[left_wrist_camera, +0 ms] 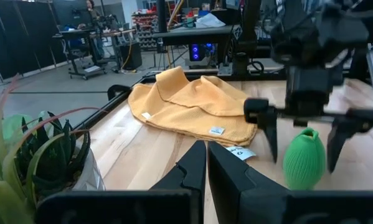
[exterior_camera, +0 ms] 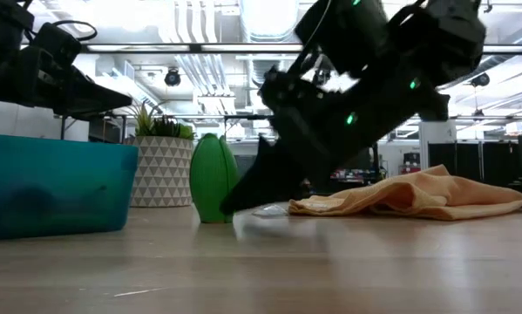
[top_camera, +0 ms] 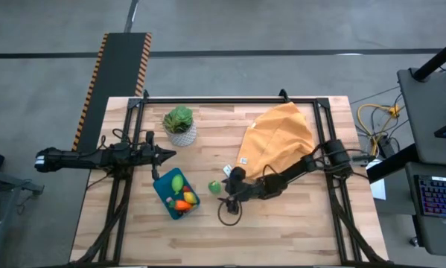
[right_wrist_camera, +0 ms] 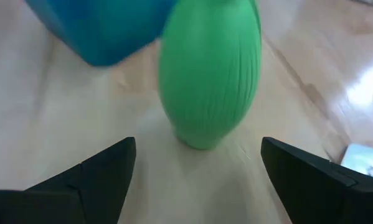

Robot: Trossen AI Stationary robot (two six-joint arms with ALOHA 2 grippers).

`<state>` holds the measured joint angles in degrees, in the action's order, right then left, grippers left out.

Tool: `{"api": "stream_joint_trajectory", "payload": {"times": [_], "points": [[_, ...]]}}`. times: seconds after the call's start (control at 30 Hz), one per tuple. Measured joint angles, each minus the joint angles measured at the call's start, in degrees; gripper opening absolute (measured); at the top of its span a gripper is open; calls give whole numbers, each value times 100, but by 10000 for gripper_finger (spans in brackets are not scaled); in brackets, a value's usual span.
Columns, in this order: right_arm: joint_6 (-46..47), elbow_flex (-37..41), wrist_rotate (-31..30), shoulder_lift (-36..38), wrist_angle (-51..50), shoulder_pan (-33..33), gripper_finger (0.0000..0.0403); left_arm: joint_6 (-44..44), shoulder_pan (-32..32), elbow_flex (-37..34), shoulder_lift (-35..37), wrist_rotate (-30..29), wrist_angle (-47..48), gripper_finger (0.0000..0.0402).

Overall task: Pick and placing Produce into tupperware
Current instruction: Put the green corn into the blue bin

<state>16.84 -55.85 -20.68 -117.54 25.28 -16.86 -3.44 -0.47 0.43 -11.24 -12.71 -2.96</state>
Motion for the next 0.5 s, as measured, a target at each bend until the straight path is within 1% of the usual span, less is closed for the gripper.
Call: {"api": "stream_joint_trajectory", "payload": {"times": [0.17, 0.3, 0.5], "points": [[-18, -285, -54, -320, -41, 23, 336, -1, 2, -2, -3, -1, 0, 0], [-96, -403, -53, -336, -61, 44, 335, -18, 2, -2, -18, -2, 0, 0], [-406, -562, -342, -338, -87, 124, 336, -17, 2, 0, -29, 0, 0, 0]]}}
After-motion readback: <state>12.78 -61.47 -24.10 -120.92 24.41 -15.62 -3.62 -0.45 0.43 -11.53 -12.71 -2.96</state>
